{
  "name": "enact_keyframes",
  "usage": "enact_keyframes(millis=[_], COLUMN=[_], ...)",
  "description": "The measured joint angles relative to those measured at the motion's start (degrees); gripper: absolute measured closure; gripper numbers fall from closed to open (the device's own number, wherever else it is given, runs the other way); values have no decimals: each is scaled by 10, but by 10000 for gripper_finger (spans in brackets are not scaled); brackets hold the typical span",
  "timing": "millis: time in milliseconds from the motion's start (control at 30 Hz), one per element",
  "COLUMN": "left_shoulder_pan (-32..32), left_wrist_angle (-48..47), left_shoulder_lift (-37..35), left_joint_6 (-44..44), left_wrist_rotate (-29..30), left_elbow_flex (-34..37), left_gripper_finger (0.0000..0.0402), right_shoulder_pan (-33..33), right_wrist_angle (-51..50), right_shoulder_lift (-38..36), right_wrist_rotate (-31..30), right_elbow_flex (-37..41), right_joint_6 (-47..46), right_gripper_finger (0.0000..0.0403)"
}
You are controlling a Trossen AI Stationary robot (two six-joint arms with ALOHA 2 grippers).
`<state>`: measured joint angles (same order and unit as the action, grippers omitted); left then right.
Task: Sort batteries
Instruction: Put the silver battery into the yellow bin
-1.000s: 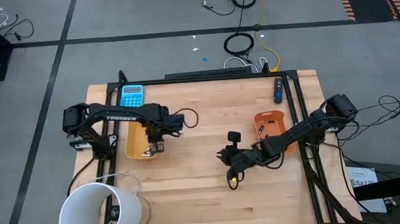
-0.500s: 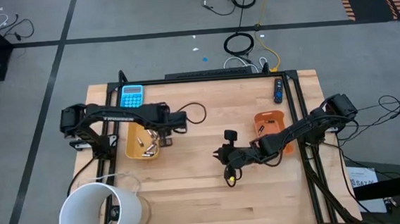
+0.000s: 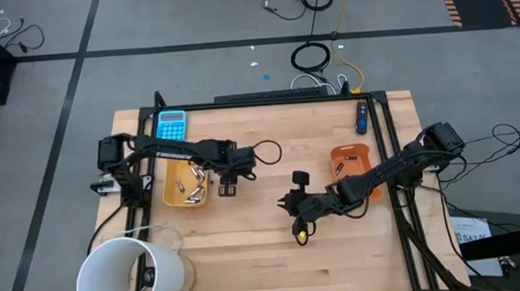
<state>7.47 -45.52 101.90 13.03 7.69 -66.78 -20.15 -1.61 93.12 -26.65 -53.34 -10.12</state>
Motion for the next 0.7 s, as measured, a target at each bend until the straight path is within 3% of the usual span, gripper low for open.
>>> enact_keyframes(millis=[200, 400, 567, 700], left_shoulder_pan=[3, 18, 30, 26], left_wrist_angle=[18, 32, 32, 32], left_shoulder_lift=[21, 43, 71, 88], left_joint_6=[25, 39, 51, 92], left_wrist_rotate=[28, 17, -9, -9], left_elbow_flex=[0, 0, -2, -3], left_gripper_finger=[186, 179, 193, 251], right_shoulder_pan=[-6, -12, -14, -14], right_wrist_angle=[-3, -4, -5, -9], right_shoulder_lift=[0, 0, 0, 0], right_wrist_rotate=[-1, -3, -3, -3], right_elbow_flex=[0, 0, 0, 0], right_joint_6=[-14, -29, -36, -38], right_gripper_finger=[362, 362, 362, 362])
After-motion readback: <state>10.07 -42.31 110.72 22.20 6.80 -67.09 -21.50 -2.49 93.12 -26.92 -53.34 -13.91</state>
